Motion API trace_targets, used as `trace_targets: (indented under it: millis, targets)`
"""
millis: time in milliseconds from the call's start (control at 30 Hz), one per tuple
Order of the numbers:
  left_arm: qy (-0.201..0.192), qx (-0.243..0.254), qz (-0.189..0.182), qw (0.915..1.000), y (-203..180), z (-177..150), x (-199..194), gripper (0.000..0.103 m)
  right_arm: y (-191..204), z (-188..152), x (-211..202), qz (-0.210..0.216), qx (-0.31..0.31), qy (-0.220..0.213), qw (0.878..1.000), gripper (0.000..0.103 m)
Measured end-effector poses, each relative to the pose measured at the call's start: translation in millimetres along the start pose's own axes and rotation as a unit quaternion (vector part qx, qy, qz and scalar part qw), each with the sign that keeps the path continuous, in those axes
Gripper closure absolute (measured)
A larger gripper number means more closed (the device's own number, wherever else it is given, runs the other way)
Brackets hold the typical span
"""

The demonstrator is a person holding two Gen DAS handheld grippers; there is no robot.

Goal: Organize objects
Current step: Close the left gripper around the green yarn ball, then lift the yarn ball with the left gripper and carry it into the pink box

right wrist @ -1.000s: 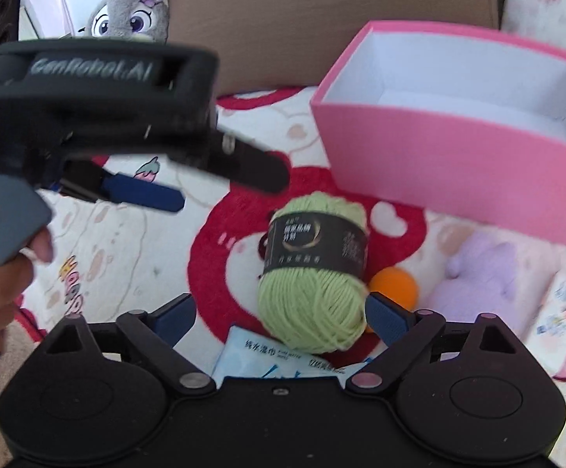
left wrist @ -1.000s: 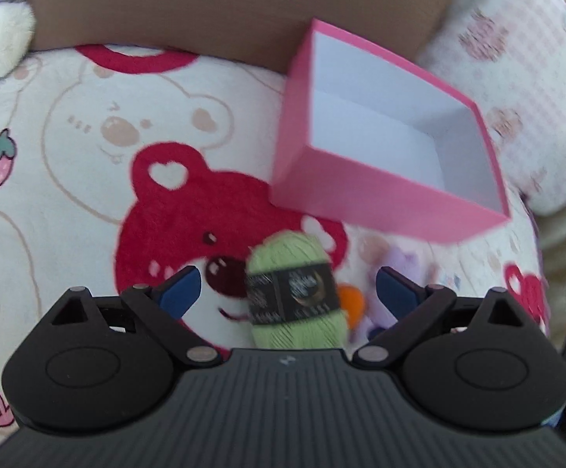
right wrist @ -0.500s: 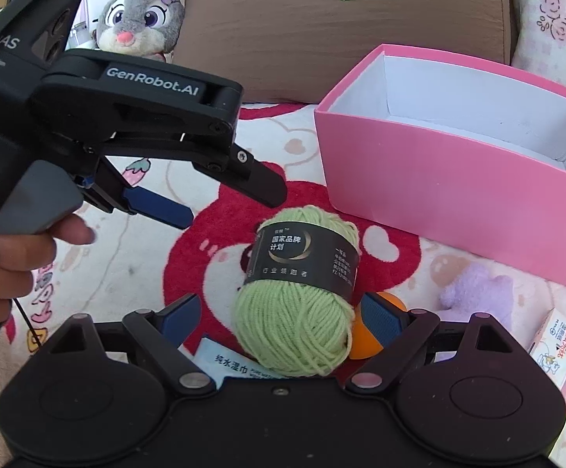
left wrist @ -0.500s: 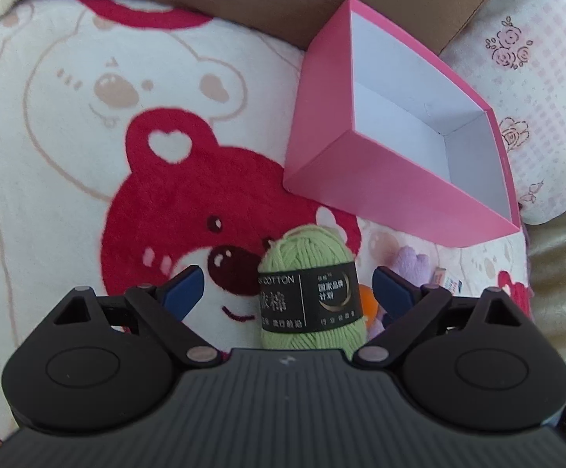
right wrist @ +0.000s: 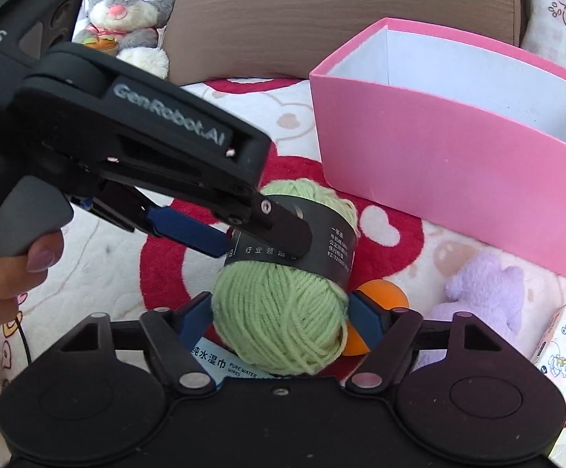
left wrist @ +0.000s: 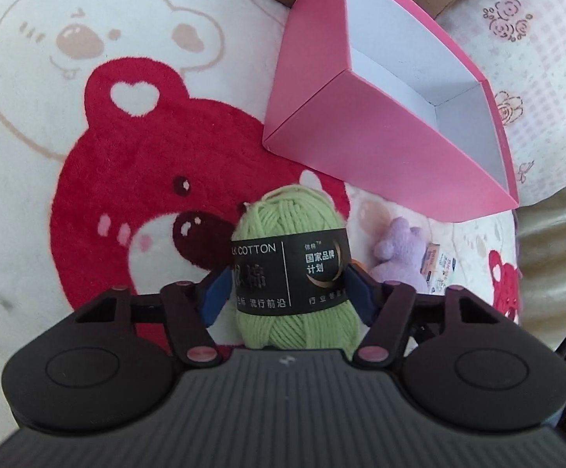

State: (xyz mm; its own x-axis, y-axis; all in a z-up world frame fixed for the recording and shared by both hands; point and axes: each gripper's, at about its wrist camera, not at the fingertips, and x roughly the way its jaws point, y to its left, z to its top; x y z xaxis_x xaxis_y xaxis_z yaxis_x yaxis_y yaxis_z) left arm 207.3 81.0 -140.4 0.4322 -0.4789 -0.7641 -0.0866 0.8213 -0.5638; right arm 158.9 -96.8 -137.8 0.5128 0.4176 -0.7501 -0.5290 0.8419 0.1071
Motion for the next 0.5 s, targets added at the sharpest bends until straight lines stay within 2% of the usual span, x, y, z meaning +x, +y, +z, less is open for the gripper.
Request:
trace_targets:
  millis: [267, 400, 500]
  targets:
    - [0.0, -0.009, 0.002, 1.0, 0.4, -0.4, 0.4, 0.043, 4.3, -1.6, 1.8, -0.015, -0.008, 0.002, 1.0, 0.036]
    - [0.007, -0.04, 0.006, 0.9991, 2.6, -3.5, 6.0, 0.042, 5.9, -1.9, 4.7, -0.021, -0.01, 0.009, 1.0, 0.037]
    - [-0.009, -0.02, 0.025, 0.9994, -10.4, -8.1, 6.4, 0.043, 2.9, -0.1, 5.2, -0.024, 0.01, 0.011, 1.0, 0.037]
